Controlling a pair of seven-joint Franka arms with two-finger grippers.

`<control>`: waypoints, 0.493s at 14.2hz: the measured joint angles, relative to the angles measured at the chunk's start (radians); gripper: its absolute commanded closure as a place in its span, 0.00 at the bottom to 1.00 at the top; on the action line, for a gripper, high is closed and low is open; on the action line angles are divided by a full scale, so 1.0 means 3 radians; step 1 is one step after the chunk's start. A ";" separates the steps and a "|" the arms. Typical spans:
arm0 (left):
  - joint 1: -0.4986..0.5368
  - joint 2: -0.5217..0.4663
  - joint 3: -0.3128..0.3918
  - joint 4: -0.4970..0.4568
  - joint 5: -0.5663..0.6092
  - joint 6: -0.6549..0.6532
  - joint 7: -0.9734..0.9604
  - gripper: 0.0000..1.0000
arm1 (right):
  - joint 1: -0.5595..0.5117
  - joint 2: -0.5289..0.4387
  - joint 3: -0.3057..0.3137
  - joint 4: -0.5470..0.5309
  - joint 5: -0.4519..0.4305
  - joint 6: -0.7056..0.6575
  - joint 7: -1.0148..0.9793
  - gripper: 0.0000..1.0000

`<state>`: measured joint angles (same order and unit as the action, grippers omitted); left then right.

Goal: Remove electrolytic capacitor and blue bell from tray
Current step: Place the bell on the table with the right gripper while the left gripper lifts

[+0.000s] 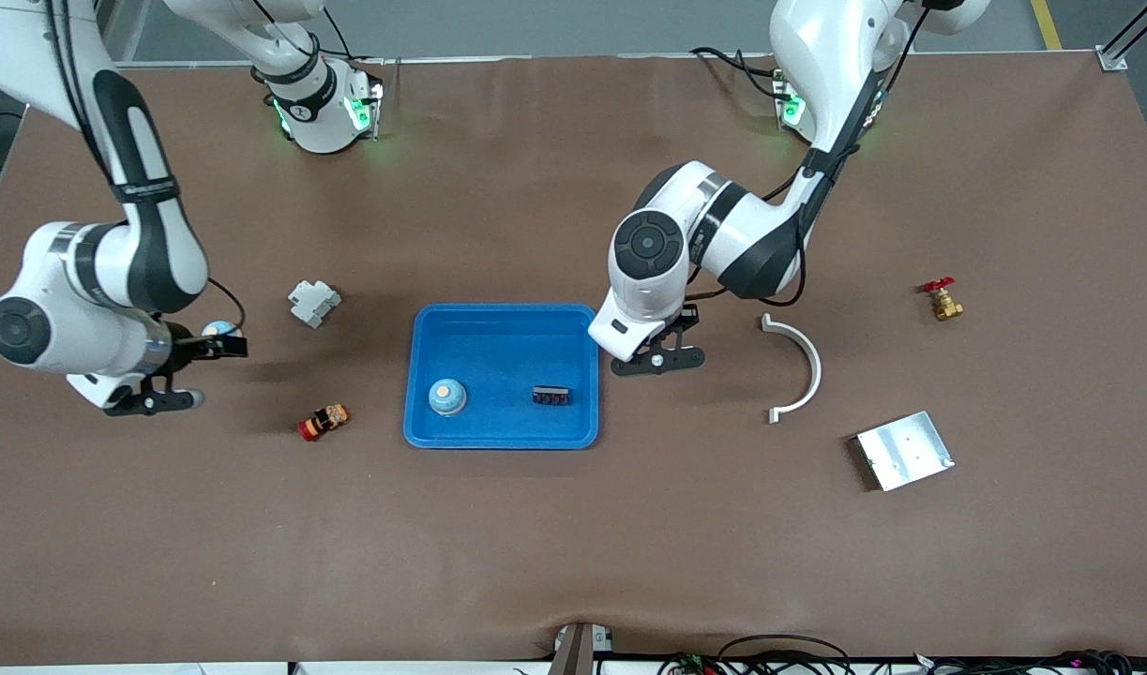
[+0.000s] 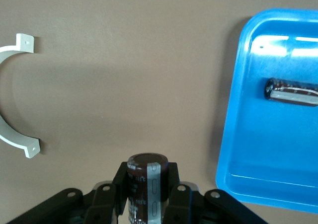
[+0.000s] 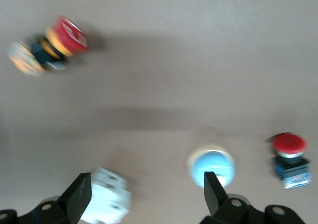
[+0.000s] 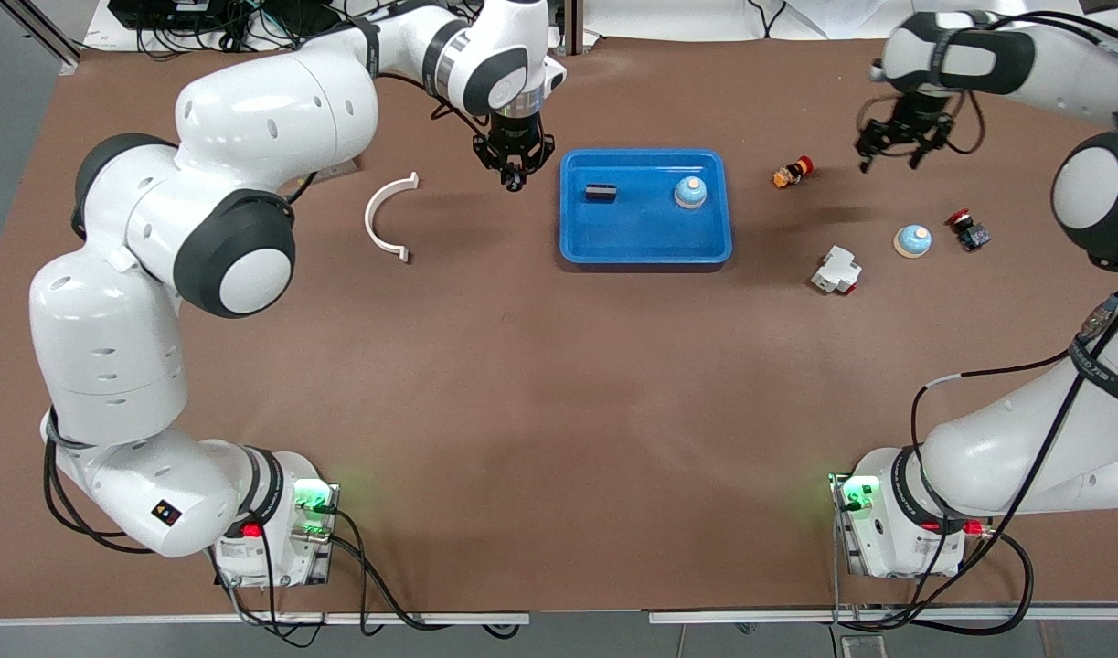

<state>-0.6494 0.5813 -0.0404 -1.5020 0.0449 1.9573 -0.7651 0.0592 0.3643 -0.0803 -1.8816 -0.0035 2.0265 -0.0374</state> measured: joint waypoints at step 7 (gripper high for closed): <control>-0.0011 -0.0248 -0.0033 -0.0964 0.0228 0.1072 0.0134 1.00 | 0.0766 0.0528 0.0178 0.0656 0.0405 0.0044 0.1929 0.00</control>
<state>-0.6528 0.5070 -0.0503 -1.7913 0.1133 2.2789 -0.7248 0.2891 0.5226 -0.0270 -1.6849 0.1179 2.0398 0.5414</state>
